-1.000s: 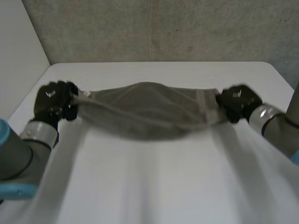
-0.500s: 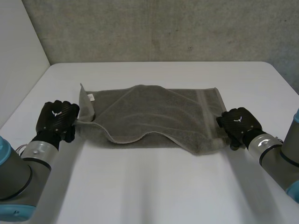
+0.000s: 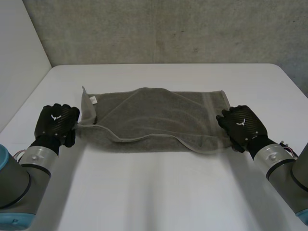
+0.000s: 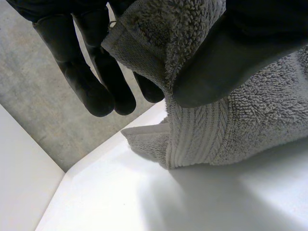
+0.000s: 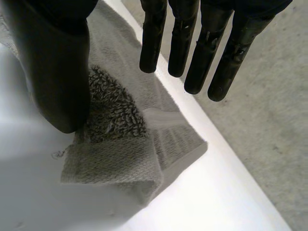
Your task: Fold the towel.
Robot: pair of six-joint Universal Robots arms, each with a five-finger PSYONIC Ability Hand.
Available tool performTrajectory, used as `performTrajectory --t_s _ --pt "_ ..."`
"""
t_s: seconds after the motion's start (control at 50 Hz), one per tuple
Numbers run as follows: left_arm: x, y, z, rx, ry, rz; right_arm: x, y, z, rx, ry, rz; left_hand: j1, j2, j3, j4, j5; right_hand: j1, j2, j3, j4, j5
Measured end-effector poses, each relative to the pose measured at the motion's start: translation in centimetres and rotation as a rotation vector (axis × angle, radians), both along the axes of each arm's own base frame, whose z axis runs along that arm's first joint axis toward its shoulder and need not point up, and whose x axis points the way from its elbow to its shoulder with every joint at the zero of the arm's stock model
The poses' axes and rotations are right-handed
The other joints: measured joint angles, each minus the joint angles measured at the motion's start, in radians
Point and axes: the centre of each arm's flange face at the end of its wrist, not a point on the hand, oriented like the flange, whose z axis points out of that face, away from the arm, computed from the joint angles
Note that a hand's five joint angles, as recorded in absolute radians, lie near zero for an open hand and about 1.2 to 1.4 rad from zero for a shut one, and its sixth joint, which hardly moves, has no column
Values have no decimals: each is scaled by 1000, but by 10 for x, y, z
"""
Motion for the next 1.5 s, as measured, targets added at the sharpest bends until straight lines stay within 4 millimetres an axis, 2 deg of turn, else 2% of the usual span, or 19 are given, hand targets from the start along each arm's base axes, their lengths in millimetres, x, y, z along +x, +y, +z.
performTrajectory --t_s 0.16,0.38,0.52,0.64,0.72,0.8,0.92,1.0,1.06,1.22,1.5 --pt "0 0 2 -6 1 0 0 -2 6 -34 -2 -10 0 0 0 0 0 7 0 2 2 16" --pt "0 1 1 -3 1 0 -2 -7 -3 -6 13 -55 0 0 0 0 0 24 2 9 3 37" --pt "0 1 1 -3 1 0 9 4 -7 9 25 -24 0 0 0 0 0 35 3 24 16 47" --pt "0 1 1 -3 1 0 23 18 -22 72 67 30 0 0 0 0 0 35 3 24 16 47" --pt "0 1 1 -3 1 1 25 19 -28 99 89 26 3 0 0 0 0 35 3 24 16 47" --pt "0 1 1 -3 1 1 21 10 -14 53 67 -10 4 0 0 0 0 34 3 24 16 47" --pt "0 1 1 -4 1 0 14 -3 19 -47 -52 -68 4 0 0 0 0 34 3 24 16 47" --pt "0 1 1 -3 1 0 14 -3 25 -40 -115 -74 4 0 0 0 0 34 3 24 16 47" --pt "0 1 1 -3 1 -1 15 0 21 -10 -121 -69 4 0 0 0 0 35 3 24 16 47" --pt "0 1 1 -3 0 -1 17 13 -8 134 -25 -41 4 0 0 0 0 33 3 24 16 42" --pt "0 1 1 -2 0 -1 27 22 -21 190 16 -14 4 0 0 0 0 32 1 22 14 36"
